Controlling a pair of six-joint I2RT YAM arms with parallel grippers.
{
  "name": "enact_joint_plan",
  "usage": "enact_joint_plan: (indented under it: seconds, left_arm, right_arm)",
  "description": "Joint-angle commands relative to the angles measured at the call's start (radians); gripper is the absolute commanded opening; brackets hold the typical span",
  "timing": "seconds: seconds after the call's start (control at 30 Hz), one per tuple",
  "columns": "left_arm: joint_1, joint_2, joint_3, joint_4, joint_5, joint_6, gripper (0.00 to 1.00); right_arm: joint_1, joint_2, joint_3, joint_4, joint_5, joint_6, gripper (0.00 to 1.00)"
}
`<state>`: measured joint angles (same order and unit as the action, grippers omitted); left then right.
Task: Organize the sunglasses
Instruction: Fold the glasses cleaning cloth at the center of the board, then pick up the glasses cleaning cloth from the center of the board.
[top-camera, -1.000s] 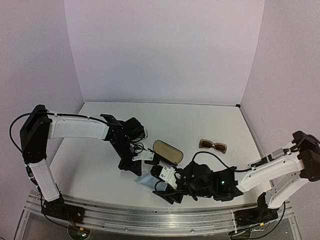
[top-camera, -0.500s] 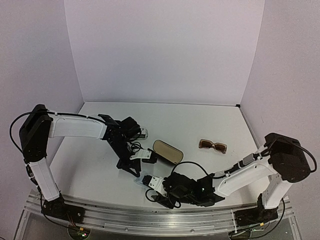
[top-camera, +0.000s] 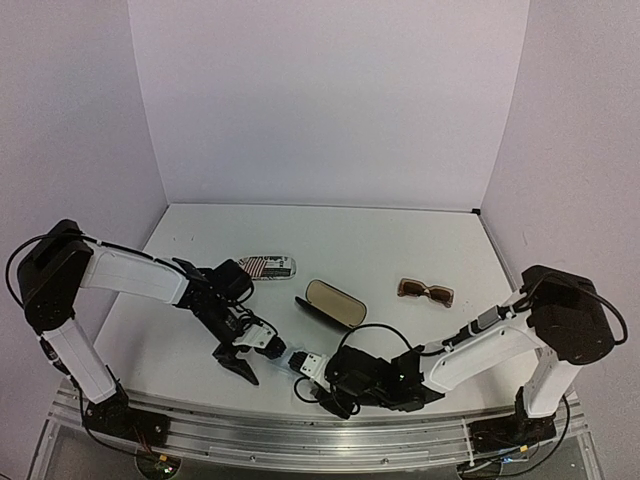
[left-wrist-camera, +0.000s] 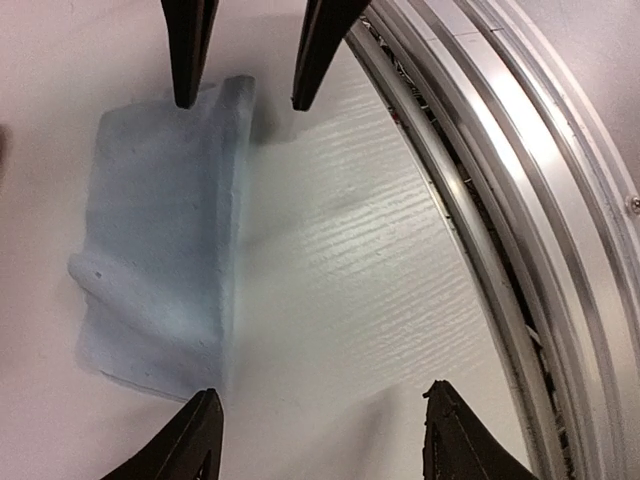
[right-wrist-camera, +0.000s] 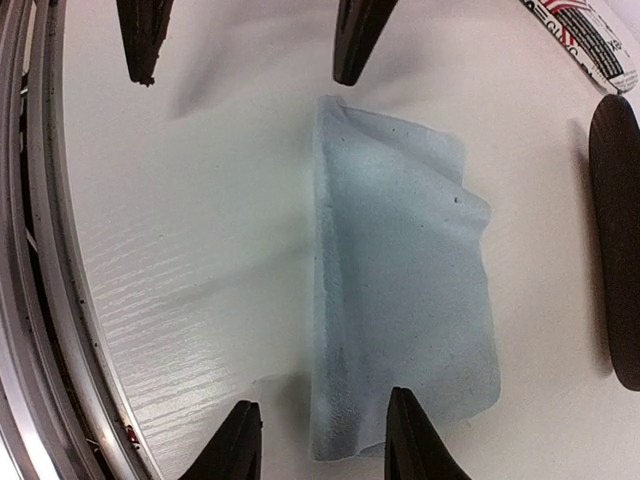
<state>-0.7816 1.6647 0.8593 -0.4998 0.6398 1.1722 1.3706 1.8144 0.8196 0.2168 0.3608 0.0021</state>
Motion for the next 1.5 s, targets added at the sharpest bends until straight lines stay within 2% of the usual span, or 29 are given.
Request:
enact_joint_plan:
  seconds: [0.0,0.13,0.3,0.4,0.63,0.73,0.87,0.93,1.2,1.47]
  left_arm:
    - [0.000,0.019,-0.012,0.185,0.050,0.071,0.60]
    - [-0.001,0.048,-0.035,0.246,0.037,0.108,0.60]
    - [-0.002,0.086,-0.020,0.280,0.032,0.099,0.59]
    - [-0.004,0.105,-0.018,0.324,0.002,0.087,0.59]
    - [-0.011,0.150,-0.028,0.350,-0.062,0.136,0.48]
    - [-0.021,0.155,-0.043,0.373,-0.093,0.145,0.36]
    - [-0.025,0.154,-0.034,0.377,-0.102,0.118,0.09]
    - [-0.025,0.151,-0.027,0.371,-0.106,0.113,0.00]
    - [-0.022,0.147,0.016,0.351,-0.193,0.028,0.00]
    - [-0.016,0.150,0.225,0.154,-0.157,-0.127,0.00]
  right_arm:
    - [-0.005,0.020,0.010,-0.023,-0.003,0.049,0.34]
    - [-0.017,0.033,0.009,-0.061,0.020,0.081,0.28]
    - [-0.018,0.046,0.028,-0.081,0.021,0.073,0.08]
    - [-0.018,0.037,0.029,-0.093,0.035,0.066,0.00]
    - [-0.034,-0.020,0.019,-0.096,0.027,0.058,0.00]
    - [-0.041,-0.035,0.024,-0.096,0.025,0.057,0.00]
    - [-0.055,-0.053,0.026,-0.096,0.013,0.058,0.00]
    - [-0.066,-0.063,0.025,-0.096,0.006,0.060,0.00]
    - [-0.110,-0.132,0.004,-0.096,-0.011,0.068,0.00]
    - [-0.156,-0.198,0.034,-0.108,-0.015,0.042,0.00]
